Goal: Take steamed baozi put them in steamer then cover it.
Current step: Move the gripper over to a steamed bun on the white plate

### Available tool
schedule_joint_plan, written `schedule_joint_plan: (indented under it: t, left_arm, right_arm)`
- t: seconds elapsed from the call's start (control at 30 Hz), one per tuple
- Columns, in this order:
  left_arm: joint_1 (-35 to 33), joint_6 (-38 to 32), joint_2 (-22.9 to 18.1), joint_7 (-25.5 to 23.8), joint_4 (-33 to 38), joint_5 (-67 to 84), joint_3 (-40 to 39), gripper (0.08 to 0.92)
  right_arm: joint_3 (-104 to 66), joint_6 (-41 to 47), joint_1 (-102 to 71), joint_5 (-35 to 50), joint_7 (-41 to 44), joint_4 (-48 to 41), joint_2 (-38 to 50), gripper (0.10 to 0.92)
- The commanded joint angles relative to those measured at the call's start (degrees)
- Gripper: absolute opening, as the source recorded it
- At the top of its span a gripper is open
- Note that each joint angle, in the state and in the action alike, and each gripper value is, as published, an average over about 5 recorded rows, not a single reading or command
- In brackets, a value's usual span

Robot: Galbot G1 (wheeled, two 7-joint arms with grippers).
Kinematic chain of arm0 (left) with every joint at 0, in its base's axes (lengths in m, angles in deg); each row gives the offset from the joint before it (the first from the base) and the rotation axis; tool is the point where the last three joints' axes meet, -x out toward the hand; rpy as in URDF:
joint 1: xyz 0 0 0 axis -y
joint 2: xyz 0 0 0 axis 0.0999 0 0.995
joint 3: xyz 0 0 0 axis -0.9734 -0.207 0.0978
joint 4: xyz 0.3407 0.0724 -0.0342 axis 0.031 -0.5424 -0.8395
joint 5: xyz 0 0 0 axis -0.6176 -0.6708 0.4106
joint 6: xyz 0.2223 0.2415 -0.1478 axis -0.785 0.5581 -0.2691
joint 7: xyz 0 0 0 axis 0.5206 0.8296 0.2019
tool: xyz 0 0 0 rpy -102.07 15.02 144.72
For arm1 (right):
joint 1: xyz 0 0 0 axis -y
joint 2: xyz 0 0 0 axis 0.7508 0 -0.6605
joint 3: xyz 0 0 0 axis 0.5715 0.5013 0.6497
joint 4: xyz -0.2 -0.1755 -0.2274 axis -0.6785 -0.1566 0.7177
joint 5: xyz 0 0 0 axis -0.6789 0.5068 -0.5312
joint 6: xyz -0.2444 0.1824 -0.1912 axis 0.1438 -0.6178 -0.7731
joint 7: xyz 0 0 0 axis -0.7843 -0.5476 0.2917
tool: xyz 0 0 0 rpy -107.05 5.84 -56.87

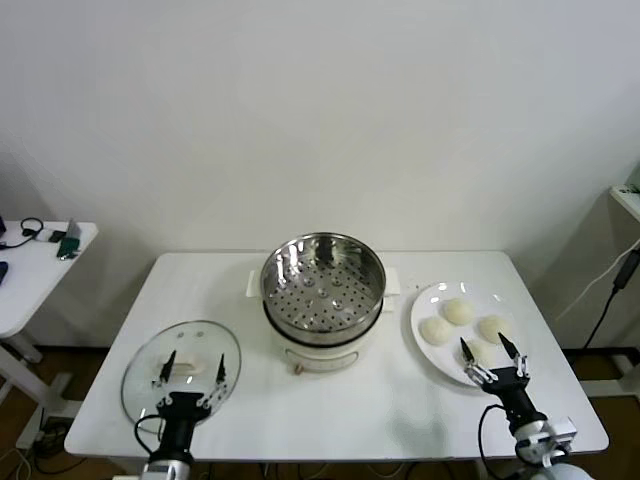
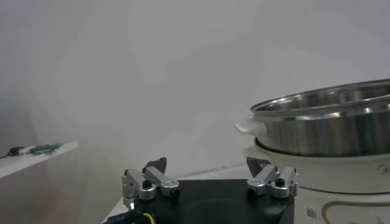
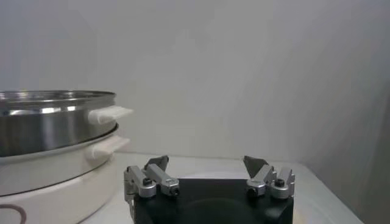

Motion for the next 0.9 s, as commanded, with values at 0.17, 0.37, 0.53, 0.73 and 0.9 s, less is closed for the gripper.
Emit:
schedule_joint_plan:
  t: [0.17,0.37,0.53,0.73,0.9]
  left_arm:
    - [-0.92,0.49,1.84,-0.02,1.5,-0.11,-0.27,0.823]
    - [-1.19,0.1,2.88,0.04,1.43,0.0,-0.36,0.823]
    - [-0.67,0.01,3.52,-0.05,0.73,0.0,-0.01,0.823]
    - [0.03,0.46,3.98,-0.1,0.92,0.03,0.3,0.823]
    - [0.11,1.26,4.52,-0.25,1.39,0.09,0.92,0.823]
  right_arm:
    - [0.43,10.06,7.21,-3.26,9.27,-1.4,14.11,0.823]
    - [5.59,14.11,17.16,-10.2,26.78,-11.76,28.18,0.823]
    - [16.53,14.49,31.87,-16.1,42.46,-20.98,36.06,0.823]
    - [38.23,13.94,53.89,-22.1,50.65,-28.35,40.7,0.823]
    - [60.03,12.26,74.74,-23.1,52.68,-36.1,39.93,0.823]
